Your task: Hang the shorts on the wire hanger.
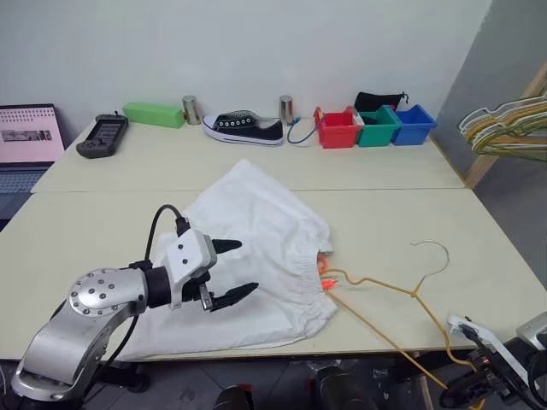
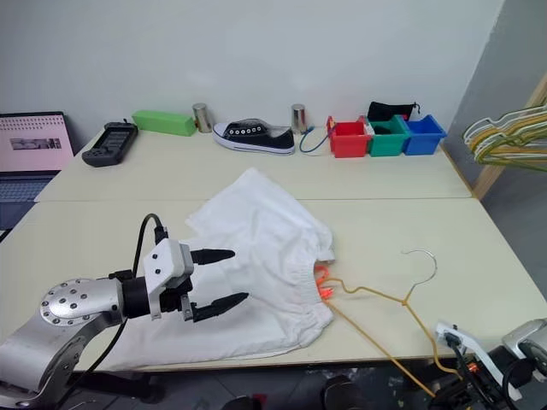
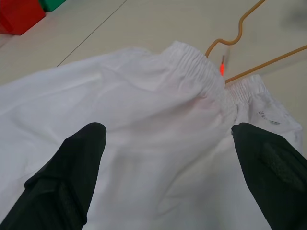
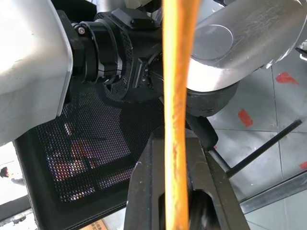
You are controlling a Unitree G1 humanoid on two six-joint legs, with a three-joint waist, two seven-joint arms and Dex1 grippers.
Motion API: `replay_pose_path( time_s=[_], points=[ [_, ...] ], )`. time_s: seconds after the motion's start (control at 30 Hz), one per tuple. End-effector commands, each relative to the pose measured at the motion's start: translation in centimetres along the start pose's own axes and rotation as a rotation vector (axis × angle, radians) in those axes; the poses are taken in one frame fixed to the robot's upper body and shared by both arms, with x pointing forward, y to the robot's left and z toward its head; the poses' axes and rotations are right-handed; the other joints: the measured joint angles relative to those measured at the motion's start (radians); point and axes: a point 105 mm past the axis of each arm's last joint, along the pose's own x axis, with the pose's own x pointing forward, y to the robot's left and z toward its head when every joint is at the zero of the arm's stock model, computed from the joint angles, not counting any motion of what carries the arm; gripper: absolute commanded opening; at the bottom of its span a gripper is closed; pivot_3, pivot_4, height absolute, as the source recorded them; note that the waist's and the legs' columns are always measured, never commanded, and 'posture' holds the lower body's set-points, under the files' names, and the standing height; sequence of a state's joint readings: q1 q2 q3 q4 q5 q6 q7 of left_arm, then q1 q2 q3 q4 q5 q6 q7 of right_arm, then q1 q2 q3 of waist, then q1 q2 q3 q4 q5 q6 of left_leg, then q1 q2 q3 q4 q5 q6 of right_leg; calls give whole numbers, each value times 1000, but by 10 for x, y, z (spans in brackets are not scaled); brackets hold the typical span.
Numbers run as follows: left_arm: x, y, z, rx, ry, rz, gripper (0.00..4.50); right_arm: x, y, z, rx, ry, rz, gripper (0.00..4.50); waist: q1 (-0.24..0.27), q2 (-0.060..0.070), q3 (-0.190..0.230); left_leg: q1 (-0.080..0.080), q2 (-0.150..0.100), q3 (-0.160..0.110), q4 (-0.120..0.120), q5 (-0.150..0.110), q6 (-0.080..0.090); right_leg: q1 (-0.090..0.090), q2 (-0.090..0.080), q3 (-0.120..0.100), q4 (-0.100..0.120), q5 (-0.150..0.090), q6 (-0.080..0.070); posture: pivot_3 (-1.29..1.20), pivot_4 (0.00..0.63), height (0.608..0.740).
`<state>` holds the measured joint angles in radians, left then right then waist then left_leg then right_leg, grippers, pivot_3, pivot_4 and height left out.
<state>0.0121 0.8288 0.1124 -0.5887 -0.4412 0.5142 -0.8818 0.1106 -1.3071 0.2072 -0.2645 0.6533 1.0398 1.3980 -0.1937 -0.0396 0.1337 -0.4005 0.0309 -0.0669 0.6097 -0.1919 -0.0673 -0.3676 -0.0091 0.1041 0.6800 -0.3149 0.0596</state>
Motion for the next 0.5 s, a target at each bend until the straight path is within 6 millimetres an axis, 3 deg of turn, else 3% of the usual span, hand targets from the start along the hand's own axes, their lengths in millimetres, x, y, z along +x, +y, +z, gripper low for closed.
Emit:
replay_pose_path(
  time_s=[0.03, 0.1, 0.2, 0.5],
  points=[
    [0, 0, 9, 45, -24, 5, 4444, 0, 27, 8, -40, -12, 102, 0, 0, 0, 0, 0, 0, 0, 0, 0, 0, 0, 0, 0, 0, 0, 0, -166, 68, 740],
    [0, 0, 8, 47, -21, 1, 4444, -1, 36, 12, -74, -21, 127, 0, 0, 0, 0, 0, 0, 0, 0, 0, 0, 0, 0, 0, 0, 0, 0, -173, 68, 740],
    [1, 2, 9, 50, -23, 0, 4444, -2, 34, 20, -120, -39, 94, 0, -1, 0, 0, 0, 0, 0, 0, 0, 0, 0, 0, 0, 0, 0, 0, -178, 66, 740],
    [2, 5, 8, 59, -23, -2, 4444, -34, -16, 30, -97, -62, -99, 0, -3, 1, -1, 0, 0, 3, 1, 0, 0, 0, 0, 1, 0, 1, 1, -185, 57, 740]
  ],
)
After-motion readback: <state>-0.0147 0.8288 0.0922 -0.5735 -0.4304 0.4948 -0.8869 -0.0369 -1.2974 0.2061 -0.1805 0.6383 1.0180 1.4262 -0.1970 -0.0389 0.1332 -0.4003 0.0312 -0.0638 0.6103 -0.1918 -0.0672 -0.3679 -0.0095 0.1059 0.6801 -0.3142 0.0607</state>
